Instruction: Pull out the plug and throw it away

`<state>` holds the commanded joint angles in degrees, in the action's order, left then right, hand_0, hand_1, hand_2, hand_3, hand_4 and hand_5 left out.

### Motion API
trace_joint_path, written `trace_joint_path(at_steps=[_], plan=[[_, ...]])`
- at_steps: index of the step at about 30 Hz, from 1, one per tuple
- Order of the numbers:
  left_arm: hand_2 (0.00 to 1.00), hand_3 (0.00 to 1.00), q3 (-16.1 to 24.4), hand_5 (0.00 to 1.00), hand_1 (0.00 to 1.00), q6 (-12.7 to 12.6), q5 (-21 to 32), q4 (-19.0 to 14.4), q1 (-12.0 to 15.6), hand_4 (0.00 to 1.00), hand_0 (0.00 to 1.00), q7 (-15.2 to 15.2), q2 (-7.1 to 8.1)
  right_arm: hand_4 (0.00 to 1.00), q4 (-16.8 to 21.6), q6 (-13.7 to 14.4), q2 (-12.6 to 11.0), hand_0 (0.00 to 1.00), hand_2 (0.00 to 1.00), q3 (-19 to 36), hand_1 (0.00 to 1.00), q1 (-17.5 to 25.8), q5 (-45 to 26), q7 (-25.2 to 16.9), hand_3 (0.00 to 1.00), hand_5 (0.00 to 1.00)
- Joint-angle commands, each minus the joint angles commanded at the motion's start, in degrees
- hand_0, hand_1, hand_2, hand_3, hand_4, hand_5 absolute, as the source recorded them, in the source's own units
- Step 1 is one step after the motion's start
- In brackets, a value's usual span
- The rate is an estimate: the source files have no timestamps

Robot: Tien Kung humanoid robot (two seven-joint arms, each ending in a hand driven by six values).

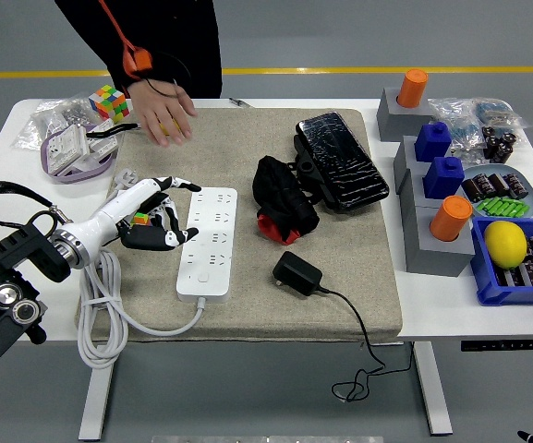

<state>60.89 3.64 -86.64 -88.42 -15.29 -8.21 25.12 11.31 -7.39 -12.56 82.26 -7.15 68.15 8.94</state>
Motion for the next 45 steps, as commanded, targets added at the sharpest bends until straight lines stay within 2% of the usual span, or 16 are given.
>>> trace_joint_path(at_steps=[2, 3, 8, 9, 15, 26, 34, 45], plan=[[0.598, 0.83, 0.68, 0.333, 0.584, -0.58, -0.34, 0.27, 0.08, 0.899, 0.439, 0.59, 0.06, 0.987, -0.06, -0.03, 0.01, 0.633, 0.618, 0.09, 0.626, -0.04, 0.14, 0.02, 0.569, 0.442], [0.842, 0.851, 1.21, 0.471, 0.855, -0.85, -0.63, 0.45, 0.17, 0.991, 0.785, 0.85, 0.03, 0.987, -0.11, -0.05, 0.02, 0.633, 0.618, 0.15, 0.626, -0.05, 0.17, 0.03, 0.569, 0.442], [0.842, 0.851, 3.69, 0.471, 0.855, -0.69, -1.63, 1.21, 0.62, 0.991, 0.785, 0.59, -0.58, 0.987, -0.28, -0.15, 0.15, 0.633, 0.618, 0.61, 0.626, -0.03, 0.44, 0.07, 0.569, 0.442], [0.881, 0.864, 4.27, 0.533, 0.899, -0.77, -1.71, 1.28, 0.79, 0.998, 0.85, 0.71, -0.72, 0.987, -0.25, -0.14, 0.12, 0.633, 0.618, 0.61, 0.626, -0.07, 0.4, 0.07, 0.569, 0.442], [0.886, 0.875, 6.96, 0.514, 0.903, -0.46, -1.88, 1.77, 1.44, 0.998, 0.856, 0.31, -0.97, 0.987, -0.05, -0.07, -0.22, 0.633, 0.619, 0.4, 0.626, -0.26, 0.06, 0.04, 0.569, 0.442], [0.884, 0.875, 9.48, 0.514, 0.897, 0.47, -1.62, 1.9, 0.83, 0.998, 0.856, -0.71, 0.7, 0.987, -0.21, -0.16, -0.37, 0.634, 0.618, -2.13, 0.626, -2.34, -0.71, 0.11, 0.569, 0.443], [0.873, 0.871, 11.06, 0.545, 0.878, 0.87, -1.88, 1.21, 2.37, 0.998, 0.843, -1.25, -1.1, 0.987, 0.01, -0.14, -0.52, 0.634, 0.617, -1.96, 0.626, -1.4, -0.81, 0.18, 0.569, 0.442], [0.869, 0.87, 12.38, 0.562, 0.862, 1.27, -2.26, 1.01, 3.37, 0.998, 0.83, -1.86, -0.71, 0.987, -0.04, -0.17, -0.11, 0.634, 0.618, -0.99, 0.626, -1.26, -0.06, 0.2, 0.569, 0.442]])
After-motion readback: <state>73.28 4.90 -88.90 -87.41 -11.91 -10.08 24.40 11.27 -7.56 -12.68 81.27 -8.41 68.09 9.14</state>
